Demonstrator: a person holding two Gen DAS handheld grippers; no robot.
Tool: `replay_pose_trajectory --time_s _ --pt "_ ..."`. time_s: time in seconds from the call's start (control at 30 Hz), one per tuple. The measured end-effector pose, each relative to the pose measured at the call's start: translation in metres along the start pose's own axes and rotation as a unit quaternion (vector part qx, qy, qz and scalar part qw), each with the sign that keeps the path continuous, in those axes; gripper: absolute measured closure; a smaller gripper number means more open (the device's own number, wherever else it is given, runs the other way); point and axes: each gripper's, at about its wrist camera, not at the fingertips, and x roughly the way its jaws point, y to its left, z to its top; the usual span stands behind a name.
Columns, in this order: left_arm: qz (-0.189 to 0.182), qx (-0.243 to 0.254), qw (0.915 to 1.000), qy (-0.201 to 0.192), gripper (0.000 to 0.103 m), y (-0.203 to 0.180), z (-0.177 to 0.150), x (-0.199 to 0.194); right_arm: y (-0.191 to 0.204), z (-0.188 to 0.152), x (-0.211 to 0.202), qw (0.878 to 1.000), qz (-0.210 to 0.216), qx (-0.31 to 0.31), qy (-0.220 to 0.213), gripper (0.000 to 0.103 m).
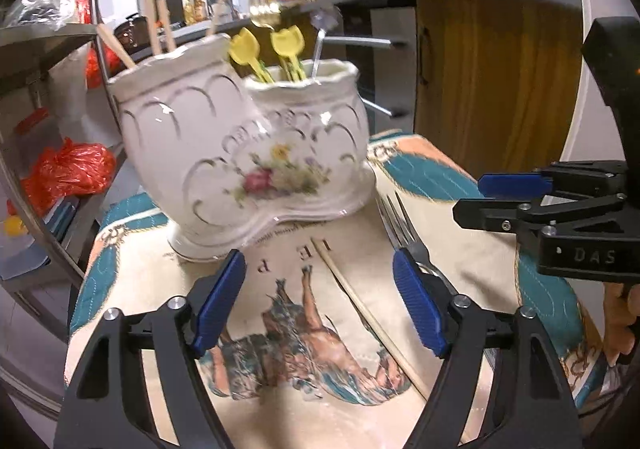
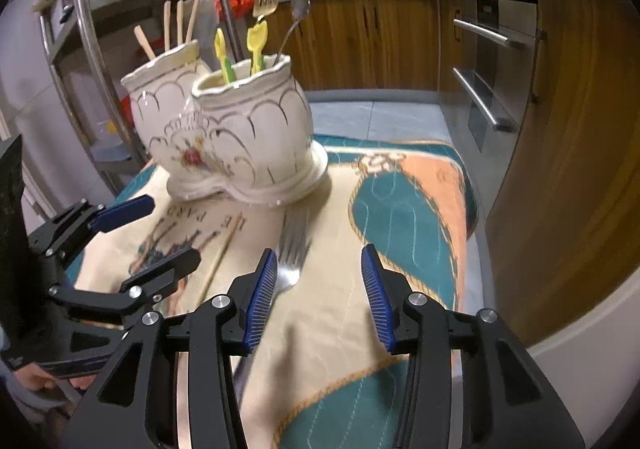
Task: Organize utensils
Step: 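Grasp the last wooden chopstick with the left tool while the right tool grasps the silver fork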
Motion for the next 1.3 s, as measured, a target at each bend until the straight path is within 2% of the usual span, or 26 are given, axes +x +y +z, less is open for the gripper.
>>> replay_pose_trajectory --time_s 0.03,0.07,0.1,0.13,0.2,0.27,0.33,0.6,0.67,0.87,0.93,1.03,1.2,1.3 --pt "-0.002 0.001 1.0000 0.006 0.035 -0.001 -0.001 0.002 0.001 -0.003 0.000 1.000 0.002 -0.003 0.005 0.056" --pt "-0.005 0.002 0.9998 0.018 0.041 -0.002 -0.002 0.006 0.002 -0.005 0.000 1.000 0.003 -0.006 0.009 0.055" --pt "-0.009 0.002 0.9996 0.028 0.051 -0.002 -0.002 0.009 0.002 -0.007 0.000 1.000 0.006 -0.008 0.011 0.055" --pt "-0.011 0.001 0.9992 0.038 0.055 -0.002 -0.002 0.012 0.003 -0.008 0.000 1.000 0.010 -0.009 0.015 0.054" --pt "-0.022 -0.004 0.9979 0.060 0.071 0.000 -0.003 0.019 0.005 -0.012 0.002 0.999 0.019 -0.011 0.026 0.053" --pt "-0.041 -0.008 0.9957 0.082 0.074 0.001 -0.004 0.026 0.008 -0.015 0.004 0.999 0.022 -0.014 0.034 0.052" --pt "-0.050 -0.007 0.9949 0.088 0.077 0.002 -0.004 0.028 0.011 -0.018 0.005 0.999 0.025 -0.019 0.041 0.052" --pt "-0.050 0.011 0.9945 0.091 0.090 0.001 -0.007 0.026 0.027 -0.022 0.012 0.996 0.048 -0.034 0.065 0.051" --pt "-0.047 0.011 0.9946 0.091 0.091 0.007 -0.008 0.022 0.032 -0.023 0.016 0.995 0.049 -0.040 0.076 0.051" --pt "-0.051 0.008 0.9943 0.094 0.091 0.020 -0.015 0.013 0.045 -0.023 0.021 0.994 0.019 -0.067 0.082 0.053" --pt "-0.054 0.009 0.9941 0.094 0.091 0.025 -0.018 0.009 0.049 -0.024 0.021 0.993 0.001 -0.082 0.082 0.065" --pt "-0.057 0.015 0.9939 0.094 0.091 0.027 -0.019 0.006 0.051 -0.026 0.020 0.993 0.006 -0.090 0.083 0.080" --pt "-0.061 0.026 0.9930 0.098 0.092 0.028 -0.020 0.004 0.047 -0.025 0.018 0.992 0.010 -0.090 0.088 0.087" --pt "-0.070 0.029 0.9917 0.105 0.092 0.027 -0.016 0.011 0.050 -0.023 0.020 0.990 0.004 -0.095 0.103 0.088"
